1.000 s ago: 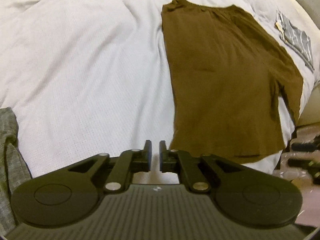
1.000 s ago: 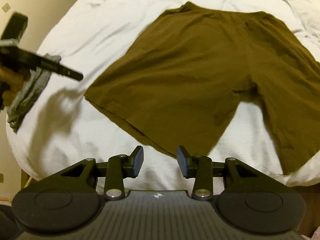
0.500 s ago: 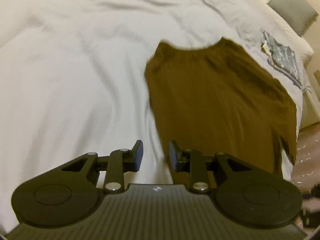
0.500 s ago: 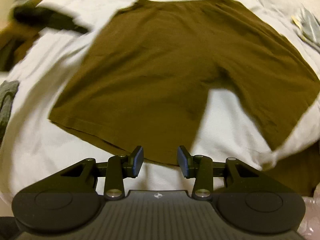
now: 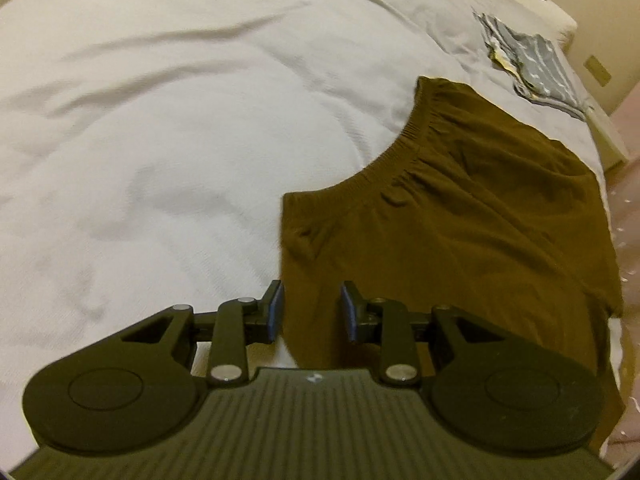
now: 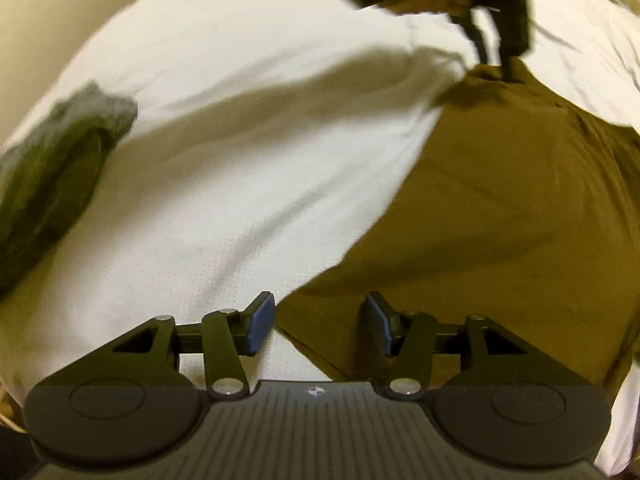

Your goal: Fold clothes

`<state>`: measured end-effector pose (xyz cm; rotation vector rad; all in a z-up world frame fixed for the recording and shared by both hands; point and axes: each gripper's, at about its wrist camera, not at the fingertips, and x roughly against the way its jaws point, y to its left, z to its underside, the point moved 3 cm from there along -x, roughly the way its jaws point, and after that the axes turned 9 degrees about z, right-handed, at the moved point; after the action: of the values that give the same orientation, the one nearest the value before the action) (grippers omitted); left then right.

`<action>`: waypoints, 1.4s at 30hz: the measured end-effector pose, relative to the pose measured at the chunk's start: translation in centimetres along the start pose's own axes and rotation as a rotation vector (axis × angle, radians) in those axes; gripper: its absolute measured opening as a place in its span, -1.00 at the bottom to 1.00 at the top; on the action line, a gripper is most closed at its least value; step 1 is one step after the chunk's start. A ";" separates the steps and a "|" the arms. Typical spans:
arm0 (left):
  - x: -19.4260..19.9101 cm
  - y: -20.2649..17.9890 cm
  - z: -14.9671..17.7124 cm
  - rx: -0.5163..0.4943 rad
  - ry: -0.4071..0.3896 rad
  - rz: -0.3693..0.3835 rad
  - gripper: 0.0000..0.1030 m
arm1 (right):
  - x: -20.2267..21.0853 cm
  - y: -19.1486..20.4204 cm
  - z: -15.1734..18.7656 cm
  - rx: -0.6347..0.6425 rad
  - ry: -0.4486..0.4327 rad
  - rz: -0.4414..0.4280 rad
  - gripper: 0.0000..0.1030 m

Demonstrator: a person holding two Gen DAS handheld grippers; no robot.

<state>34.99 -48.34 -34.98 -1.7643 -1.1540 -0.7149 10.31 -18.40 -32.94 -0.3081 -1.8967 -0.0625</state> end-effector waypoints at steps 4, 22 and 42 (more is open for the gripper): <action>-1.0 0.8 -0.6 -0.019 0.012 -0.036 -1.00 | -0.9 0.2 0.0 0.022 0.022 0.020 -0.74; 6.1 -0.6 2.1 0.094 -0.119 -0.077 -0.87 | 3.5 -6.1 0.7 -0.150 0.013 -0.074 -0.41; -1.2 -26.7 7.3 0.096 -0.060 -0.061 -0.68 | 1.7 -43.5 10.5 -0.505 -0.063 0.183 -0.36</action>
<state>10.06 -37.54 -29.62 -1.6868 -1.2668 -0.6355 -10.45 -58.03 -30.27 -0.8319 -1.8860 -0.4153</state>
